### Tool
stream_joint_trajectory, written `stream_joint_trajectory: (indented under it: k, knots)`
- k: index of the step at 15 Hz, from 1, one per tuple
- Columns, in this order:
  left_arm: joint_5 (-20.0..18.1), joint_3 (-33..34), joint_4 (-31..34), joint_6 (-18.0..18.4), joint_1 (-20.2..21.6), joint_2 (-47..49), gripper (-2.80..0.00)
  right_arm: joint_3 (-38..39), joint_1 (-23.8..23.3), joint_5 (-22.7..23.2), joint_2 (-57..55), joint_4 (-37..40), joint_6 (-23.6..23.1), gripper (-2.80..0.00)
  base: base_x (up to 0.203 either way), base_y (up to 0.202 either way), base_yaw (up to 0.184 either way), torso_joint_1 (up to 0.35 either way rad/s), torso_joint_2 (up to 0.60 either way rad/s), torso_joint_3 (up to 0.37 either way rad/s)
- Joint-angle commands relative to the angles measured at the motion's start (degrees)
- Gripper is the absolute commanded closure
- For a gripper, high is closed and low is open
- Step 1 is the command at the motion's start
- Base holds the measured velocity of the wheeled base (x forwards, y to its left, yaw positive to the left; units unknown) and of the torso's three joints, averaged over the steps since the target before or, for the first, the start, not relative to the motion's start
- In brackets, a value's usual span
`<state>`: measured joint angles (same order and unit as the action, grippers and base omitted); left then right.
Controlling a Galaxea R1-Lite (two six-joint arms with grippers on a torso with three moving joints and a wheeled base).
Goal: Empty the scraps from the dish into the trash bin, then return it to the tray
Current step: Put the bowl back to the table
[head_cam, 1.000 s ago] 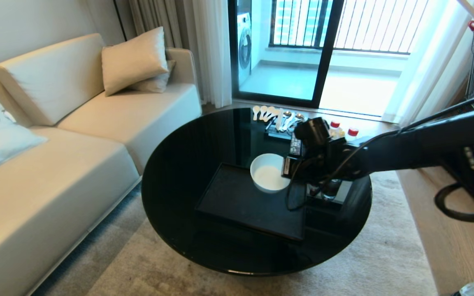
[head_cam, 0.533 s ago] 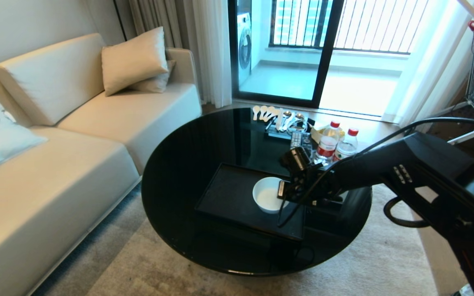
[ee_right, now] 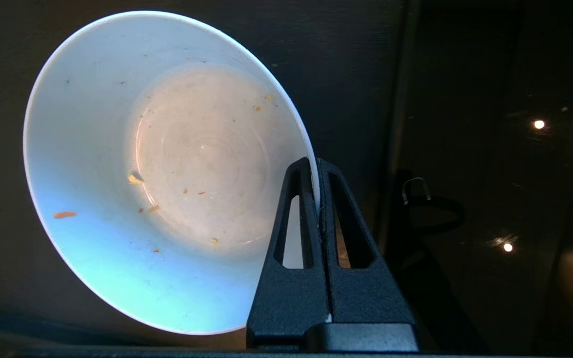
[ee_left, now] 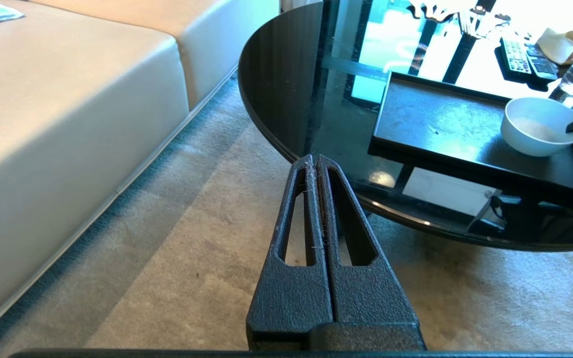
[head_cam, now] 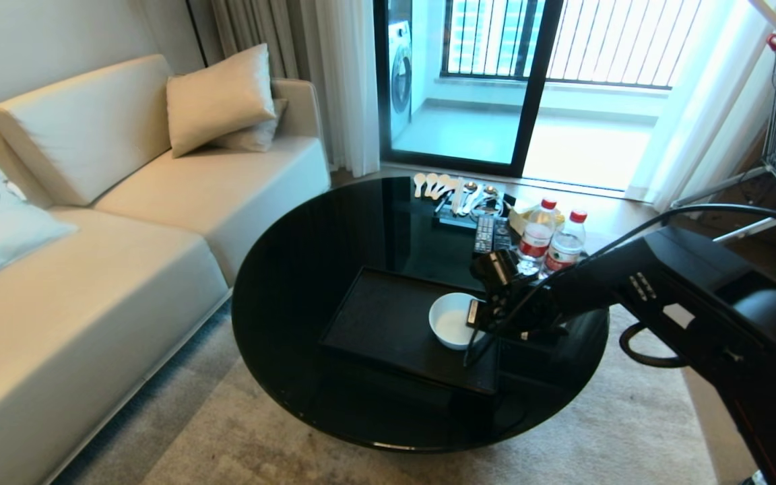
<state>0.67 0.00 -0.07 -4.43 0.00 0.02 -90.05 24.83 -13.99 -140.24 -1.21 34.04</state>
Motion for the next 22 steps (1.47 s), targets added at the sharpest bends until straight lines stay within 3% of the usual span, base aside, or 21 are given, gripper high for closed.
stream_joint_trajectory:
  k: [1, 3, 11, 12, 17, 22]
  knots:
    - [0.0, 0.0, 0.0, -0.1, 0.0, 0.0, 0.00, 0.0, -1.4, 0.0, -1.0, -0.2, 0.6, 0.00, 0.000, 0.000, 0.000, 0.000, 0.00, 0.000]
    - [0.0, 0.0, -0.1, -0.1, 0.0, 0.0, 0.00, -0.3, -1.8, -0.1, -1.6, -0.3, 2.6, 0.00, 0.000, 0.000, 0.000, 0.000, 0.00, 0.000]
    - [0.0, 0.0, -0.1, -0.1, 0.0, 0.0, 0.00, 0.0, -1.9, 0.0, -1.0, -1.2, 2.7, 0.00, 0.000, 0.000, 0.000, 0.000, 0.00, 0.000]
    - [0.0, 0.0, 0.0, -0.1, 0.0, 0.0, 0.00, 0.3, -1.9, 0.0, -0.5, -1.3, 2.7, -2.80, 0.000, 0.000, 0.000, 0.000, 0.00, 0.000]
    - [0.0, 0.0, -0.1, -0.1, 0.0, 0.0, 0.00, 1.1, -1.7, -0.3, 2.0, -1.2, 2.4, -2.80, 0.000, 0.000, 0.000, 0.000, 0.00, 0.000]
    - [0.0, 0.0, 0.0, -0.1, 0.0, 0.0, 0.00, 2.9, -1.5, -2.8, 12.6, -1.5, 0.9, -2.80, 0.000, 0.000, 0.000, 0.000, 0.00, 0.000]
